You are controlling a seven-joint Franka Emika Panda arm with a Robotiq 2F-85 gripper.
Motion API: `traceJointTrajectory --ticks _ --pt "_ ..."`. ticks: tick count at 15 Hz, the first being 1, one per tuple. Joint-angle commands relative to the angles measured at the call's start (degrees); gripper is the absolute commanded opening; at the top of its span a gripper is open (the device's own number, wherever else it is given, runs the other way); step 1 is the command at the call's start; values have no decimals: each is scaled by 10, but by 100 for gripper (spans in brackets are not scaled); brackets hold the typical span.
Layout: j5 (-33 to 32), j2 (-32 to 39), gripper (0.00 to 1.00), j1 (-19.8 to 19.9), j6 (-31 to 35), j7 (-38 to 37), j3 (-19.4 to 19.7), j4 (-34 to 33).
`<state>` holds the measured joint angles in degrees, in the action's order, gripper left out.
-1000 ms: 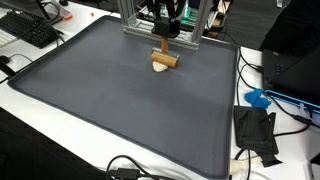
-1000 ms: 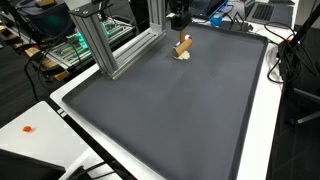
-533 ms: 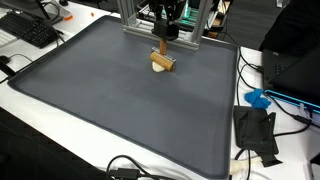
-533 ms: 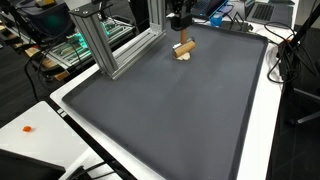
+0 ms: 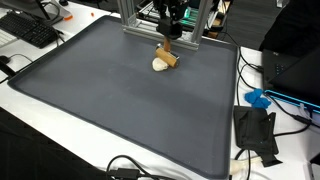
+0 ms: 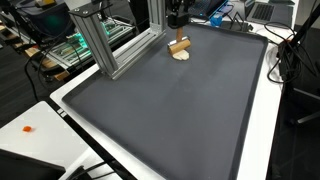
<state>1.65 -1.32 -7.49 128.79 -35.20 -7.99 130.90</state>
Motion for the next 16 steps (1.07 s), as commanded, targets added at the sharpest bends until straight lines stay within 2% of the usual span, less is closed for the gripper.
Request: traceJointTrajectory --ticks 1,8,12,16 --pt "-3 17 22 -1 -2 -14 -2 8" --pt "-20 23 22 -3 80 85 -3 28" --pt "-41 22 22 -4 105 122 -6 39" --pt "-43 21 22 -9 127 196 -9 49"
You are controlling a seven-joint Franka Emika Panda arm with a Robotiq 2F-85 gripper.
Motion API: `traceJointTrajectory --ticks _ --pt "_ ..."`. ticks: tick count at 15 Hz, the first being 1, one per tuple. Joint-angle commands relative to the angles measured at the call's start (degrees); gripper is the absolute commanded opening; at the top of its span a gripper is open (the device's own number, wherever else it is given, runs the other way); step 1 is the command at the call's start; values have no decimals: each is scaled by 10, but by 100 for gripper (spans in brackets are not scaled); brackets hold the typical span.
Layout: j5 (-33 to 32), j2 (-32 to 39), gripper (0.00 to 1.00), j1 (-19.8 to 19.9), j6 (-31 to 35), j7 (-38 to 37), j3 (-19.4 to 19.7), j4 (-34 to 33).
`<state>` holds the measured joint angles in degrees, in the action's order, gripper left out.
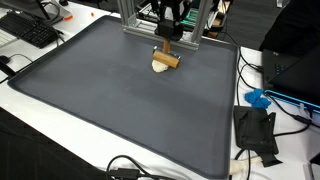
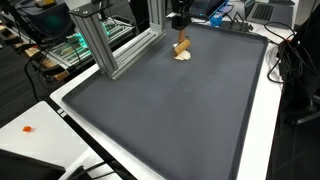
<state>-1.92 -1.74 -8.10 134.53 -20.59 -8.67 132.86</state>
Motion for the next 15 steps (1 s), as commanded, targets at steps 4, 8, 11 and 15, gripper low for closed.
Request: traceJointTrajectory --ticks 4,8,11,15 --pt "5 26 22 -4 110 126 -2 41" --pt "15 32 22 -4 147 172 -1 52" --pt "7 30 22 -1 151 167 1 53" --pt "-4 27 22 1 135 135 0 47"
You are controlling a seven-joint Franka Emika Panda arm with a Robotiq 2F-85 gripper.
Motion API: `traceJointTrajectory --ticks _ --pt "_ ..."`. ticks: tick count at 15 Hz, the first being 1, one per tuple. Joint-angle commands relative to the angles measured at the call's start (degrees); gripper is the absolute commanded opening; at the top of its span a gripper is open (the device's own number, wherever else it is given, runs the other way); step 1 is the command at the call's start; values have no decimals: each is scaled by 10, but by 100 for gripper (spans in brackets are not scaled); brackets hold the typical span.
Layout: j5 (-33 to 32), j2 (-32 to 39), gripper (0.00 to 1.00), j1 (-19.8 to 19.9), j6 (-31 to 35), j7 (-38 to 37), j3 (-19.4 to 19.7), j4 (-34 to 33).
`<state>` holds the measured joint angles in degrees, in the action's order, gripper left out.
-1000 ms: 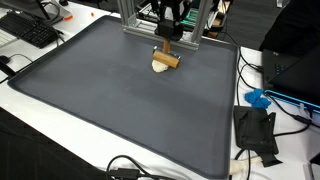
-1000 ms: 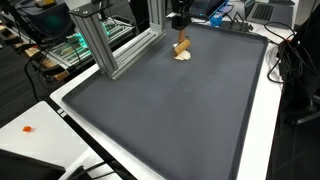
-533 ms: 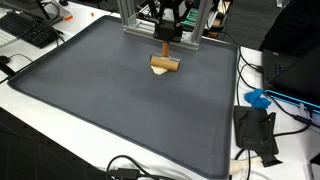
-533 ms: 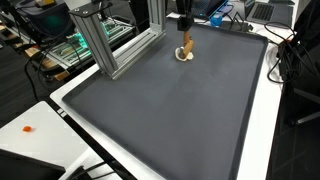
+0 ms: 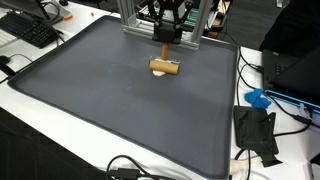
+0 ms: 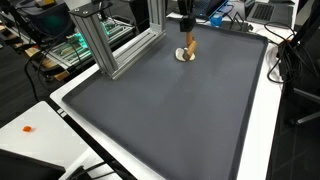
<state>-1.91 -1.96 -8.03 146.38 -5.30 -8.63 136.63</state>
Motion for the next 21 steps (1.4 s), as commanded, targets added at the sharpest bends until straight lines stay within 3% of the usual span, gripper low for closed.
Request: traceJointTrajectory --ticks 1,7,15,21 --pt "-4 28 22 0 8 -22 0 8" --pt "-6 16 22 1 -92 -11 2 -3" --pt "-8 14 22 2 -165 -2 3 -16" --pt "15 9 22 2 -153 3 4 -19"
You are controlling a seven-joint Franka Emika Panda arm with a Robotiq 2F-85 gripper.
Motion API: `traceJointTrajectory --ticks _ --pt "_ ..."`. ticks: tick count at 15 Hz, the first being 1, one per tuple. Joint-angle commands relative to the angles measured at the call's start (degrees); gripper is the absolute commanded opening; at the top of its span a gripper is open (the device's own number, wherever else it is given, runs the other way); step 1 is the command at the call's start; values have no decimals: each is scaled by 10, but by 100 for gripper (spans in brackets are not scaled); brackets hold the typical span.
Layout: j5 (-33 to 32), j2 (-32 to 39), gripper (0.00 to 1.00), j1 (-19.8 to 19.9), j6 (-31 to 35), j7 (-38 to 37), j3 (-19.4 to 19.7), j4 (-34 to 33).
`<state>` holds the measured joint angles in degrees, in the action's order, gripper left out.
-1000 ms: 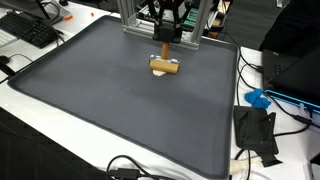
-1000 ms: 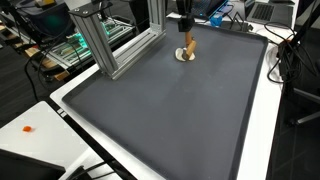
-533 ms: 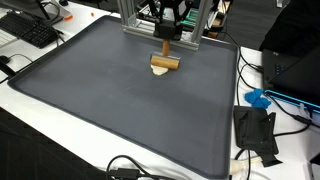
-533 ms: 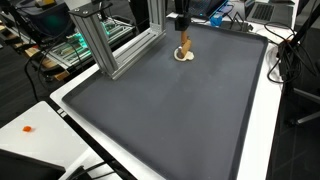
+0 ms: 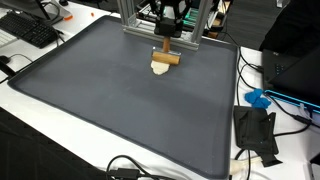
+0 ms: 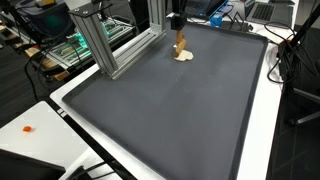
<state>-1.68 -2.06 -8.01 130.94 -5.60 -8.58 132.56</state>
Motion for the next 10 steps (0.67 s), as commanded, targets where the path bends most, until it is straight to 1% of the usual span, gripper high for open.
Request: traceJointTrajectory --ticks 1,6,10 --pt "17 9 22 2 9 3 4 22" --pt "18 12 22 7 53 -83 6 25" --pt "-3 18 22 12 90 -195 8 31"
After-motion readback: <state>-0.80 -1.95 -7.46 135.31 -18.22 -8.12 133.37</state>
